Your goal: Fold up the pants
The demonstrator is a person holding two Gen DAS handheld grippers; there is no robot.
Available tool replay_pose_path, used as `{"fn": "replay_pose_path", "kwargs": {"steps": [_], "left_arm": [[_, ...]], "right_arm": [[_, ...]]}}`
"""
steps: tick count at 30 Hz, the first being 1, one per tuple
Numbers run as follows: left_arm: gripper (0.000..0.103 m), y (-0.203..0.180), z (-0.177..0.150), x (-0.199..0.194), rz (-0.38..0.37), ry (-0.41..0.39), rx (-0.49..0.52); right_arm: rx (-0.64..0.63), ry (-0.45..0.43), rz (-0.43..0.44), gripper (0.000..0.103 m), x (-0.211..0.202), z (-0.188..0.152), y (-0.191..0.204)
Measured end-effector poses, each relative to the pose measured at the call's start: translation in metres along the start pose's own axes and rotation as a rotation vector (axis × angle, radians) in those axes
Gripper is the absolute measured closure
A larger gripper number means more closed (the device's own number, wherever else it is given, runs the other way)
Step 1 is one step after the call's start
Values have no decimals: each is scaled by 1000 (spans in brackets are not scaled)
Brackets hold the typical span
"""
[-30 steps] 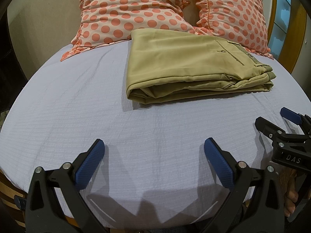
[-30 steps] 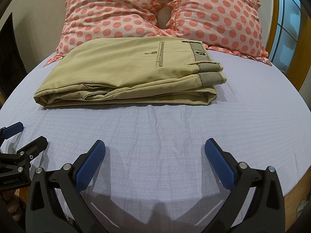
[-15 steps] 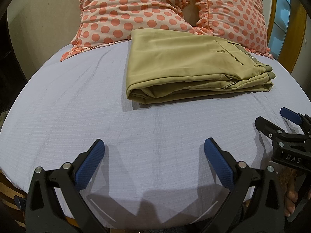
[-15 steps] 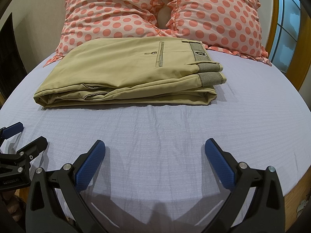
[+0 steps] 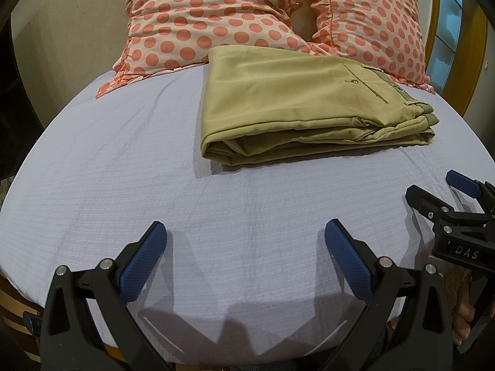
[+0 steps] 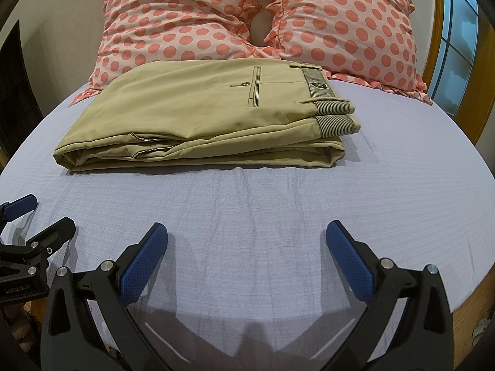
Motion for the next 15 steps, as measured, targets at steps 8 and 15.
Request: {"fn": "replay_pose_path", "kwargs": {"steps": [8,15], "left_arm": [[2,-1,2,1,0,20,-3],[2,-1,4,3,1,38,-5]], "right_arm": [[1,0,-1,1,0,0,0],[2,1,-1,1,1,1,-1]]}}
Point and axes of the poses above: each gripper's, at about its wrist camera, not at the fingertips, and x roughly the way its jaws point, y to its left, z to its top, the point moved 1 cm from there along x, roughly the way its jaws point, and after that the axes turned 8 degrees about -z, right-handed, at the moved point
